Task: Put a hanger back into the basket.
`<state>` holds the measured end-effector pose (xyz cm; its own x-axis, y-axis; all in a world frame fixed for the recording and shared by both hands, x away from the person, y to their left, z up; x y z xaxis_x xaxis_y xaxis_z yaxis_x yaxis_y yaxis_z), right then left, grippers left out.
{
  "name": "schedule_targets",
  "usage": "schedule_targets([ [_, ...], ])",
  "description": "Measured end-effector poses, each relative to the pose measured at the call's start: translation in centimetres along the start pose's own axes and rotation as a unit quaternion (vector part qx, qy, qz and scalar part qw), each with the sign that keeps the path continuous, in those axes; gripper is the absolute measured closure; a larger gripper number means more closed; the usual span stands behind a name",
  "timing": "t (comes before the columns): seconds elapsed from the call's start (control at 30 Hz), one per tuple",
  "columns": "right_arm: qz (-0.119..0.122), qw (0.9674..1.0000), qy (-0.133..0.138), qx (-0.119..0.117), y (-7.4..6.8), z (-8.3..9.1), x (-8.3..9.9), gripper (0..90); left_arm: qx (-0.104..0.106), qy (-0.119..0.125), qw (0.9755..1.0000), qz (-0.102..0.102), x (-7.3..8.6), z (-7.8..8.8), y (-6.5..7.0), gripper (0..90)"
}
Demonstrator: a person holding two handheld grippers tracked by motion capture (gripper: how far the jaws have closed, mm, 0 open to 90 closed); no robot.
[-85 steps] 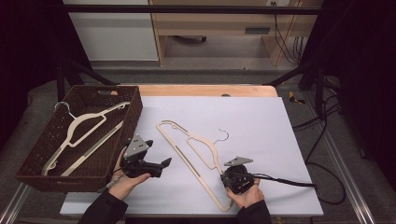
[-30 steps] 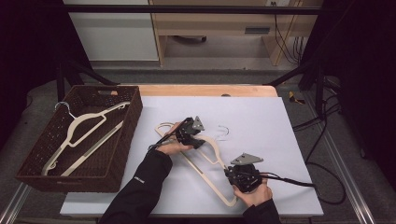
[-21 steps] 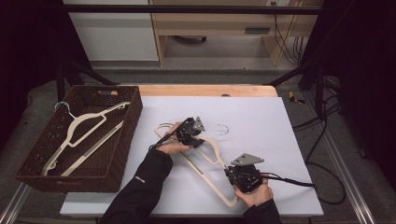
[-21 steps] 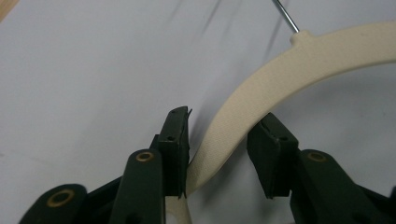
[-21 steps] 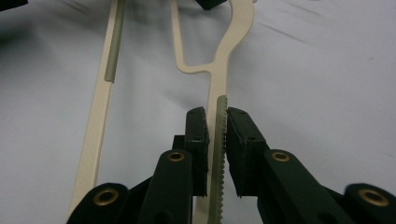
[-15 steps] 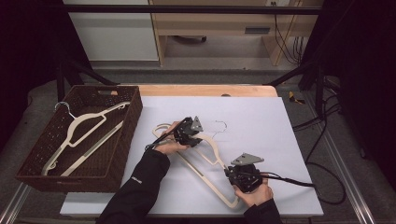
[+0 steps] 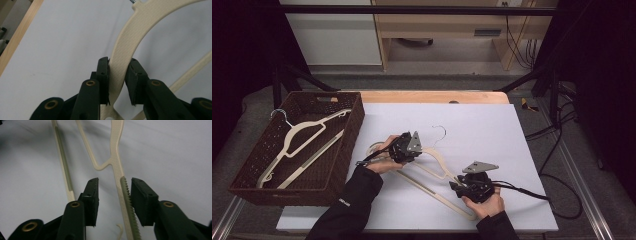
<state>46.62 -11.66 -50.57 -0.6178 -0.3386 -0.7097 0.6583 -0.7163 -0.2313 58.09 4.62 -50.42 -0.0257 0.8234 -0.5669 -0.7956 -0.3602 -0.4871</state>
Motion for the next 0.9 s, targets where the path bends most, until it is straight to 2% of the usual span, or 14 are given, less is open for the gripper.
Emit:
schedule_targets([
  [0.03, 0.01, 0.9999, 0.003, -0.003, 0.2, 0.0, -0.2, 55.4, 0.001, -0.001, 1.0, 0.001, 0.1, 0.3, 0.1, 74.1],
  [0.07, 0.005, 0.9999, 0.008, -0.011, 0.1, -0.1, -0.4, 53.3, 0.001, 0.0, 1.0, 0.002, 0.1, 0.5, 0.2, 74.3],
  [0.13, 0.013, 0.9993, 0.025, -0.024, 0.1, -0.1, -1.2, 48.1, 0.0, 0.002, 1.0, 0.003, 0.2, 0.9, 0.4, 74.7],
  [0.2, 0.008, 0.9985, 0.035, -0.041, 0.2, 0.0, -2.1, 44.4, -0.001, 0.001, 1.0, 0.003, 0.2, 1.4, 0.6, 74.8],
  [0.3, 0.01, 0.9971, 0.05, -0.057, 0.5, -0.2, -3.7, 41.9, -0.002, 0.002, 1.0, 0.003, 0.4, 2.0, 1.0, 75.0],
  [0.33, 0.018, 0.9962, 0.053, -0.066, 0.6, -0.4, -4.2, 41.6, -0.004, 0.004, 1.0, 0.004, 0.4, 2.2, 1.1, 75.0],
  [0.37, 0.015, 0.9949, 0.058, -0.081, 0.4, -0.7, -4.7, 41.7, -0.007, 0.003, 1.0, 0.003, 0.4, 2.4, 1.2, 75.0],
  [0.53, 0.022, 0.9938, 0.038, -0.102, 0.2, -2.3, -5.8, 50.0, -0.012, 0.004, 0.9999, 0.002, 0.6, 3.3, 1.6, 75.1],
  [0.67, 0.016, 0.9924, 0.02, -0.12, 0.1, -3.6, -5.9, 64.7, -0.012, 0.007, 0.9999, 0.007, 0.5, 3.9, 1.9, 75.1],
  [0.77, 0.018, 0.9882, 0.009, -0.152, -0.5, -4.2, -5.9, 77.2, -0.01, 0.003, 0.9999, 0.01, 0.6, 4.1, 2.1, 75.1],
  [0.9, 0.022, 0.9833, 0.004, -0.181, -1.0, -4.0, -6.0, 80.7, 0.002, 0.006, 0.9995, 0.031, 0.6, 4.7, 2.1, 74.4],
])
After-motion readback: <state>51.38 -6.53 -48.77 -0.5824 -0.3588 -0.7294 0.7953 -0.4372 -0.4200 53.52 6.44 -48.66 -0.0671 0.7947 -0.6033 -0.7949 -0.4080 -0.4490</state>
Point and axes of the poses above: each handheld gripper's, and its own axes: z roughly backward along the jaws, x roughly out of its underside, y roughly to its right, the point moved 9 cm from there along -z, roughly forward along the jaws, and after that the axes turned 10 degrees about -x, right-handed, at the moved point
